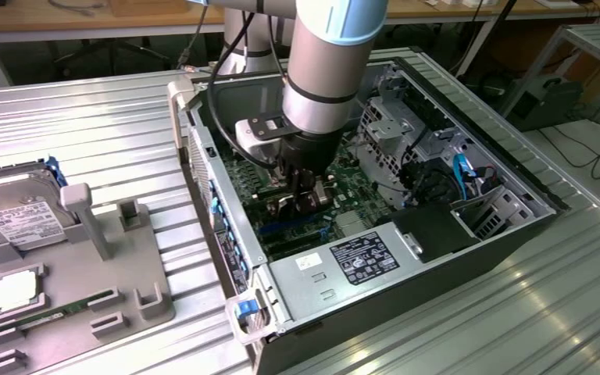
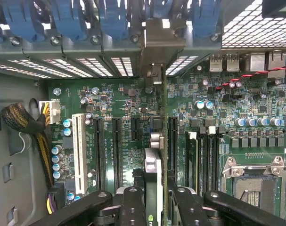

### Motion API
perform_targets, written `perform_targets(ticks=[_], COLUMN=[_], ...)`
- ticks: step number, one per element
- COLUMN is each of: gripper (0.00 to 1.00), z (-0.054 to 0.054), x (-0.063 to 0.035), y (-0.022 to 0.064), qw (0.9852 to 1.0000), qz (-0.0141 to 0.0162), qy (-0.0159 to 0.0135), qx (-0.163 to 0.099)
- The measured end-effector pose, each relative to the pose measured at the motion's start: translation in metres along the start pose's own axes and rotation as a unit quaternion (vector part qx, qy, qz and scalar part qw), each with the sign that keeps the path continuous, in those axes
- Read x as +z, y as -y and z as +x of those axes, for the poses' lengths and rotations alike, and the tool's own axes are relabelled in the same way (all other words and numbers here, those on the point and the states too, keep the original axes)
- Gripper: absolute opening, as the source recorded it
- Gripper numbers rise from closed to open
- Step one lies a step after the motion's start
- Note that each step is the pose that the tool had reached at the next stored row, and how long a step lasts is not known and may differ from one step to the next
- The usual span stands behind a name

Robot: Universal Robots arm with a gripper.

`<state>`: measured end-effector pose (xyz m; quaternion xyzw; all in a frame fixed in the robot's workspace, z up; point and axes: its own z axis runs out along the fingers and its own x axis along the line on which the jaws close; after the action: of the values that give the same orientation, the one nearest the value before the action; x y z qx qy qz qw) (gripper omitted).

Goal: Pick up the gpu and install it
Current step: 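Insert the gpu into the slot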

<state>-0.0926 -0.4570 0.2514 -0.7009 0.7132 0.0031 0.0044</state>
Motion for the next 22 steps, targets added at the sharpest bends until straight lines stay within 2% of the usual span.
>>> perform_targets(ticks=[12,22], gripper=[0.27,0.27], z=[-0.0008,-0.0007], x=[0.0,0.0038], y=[0.0,0.0], qw=[1.0,1.0], qz=[0.0,-0.0001], qy=[-0.0001,-0.0002], qx=[0.0,0.0])
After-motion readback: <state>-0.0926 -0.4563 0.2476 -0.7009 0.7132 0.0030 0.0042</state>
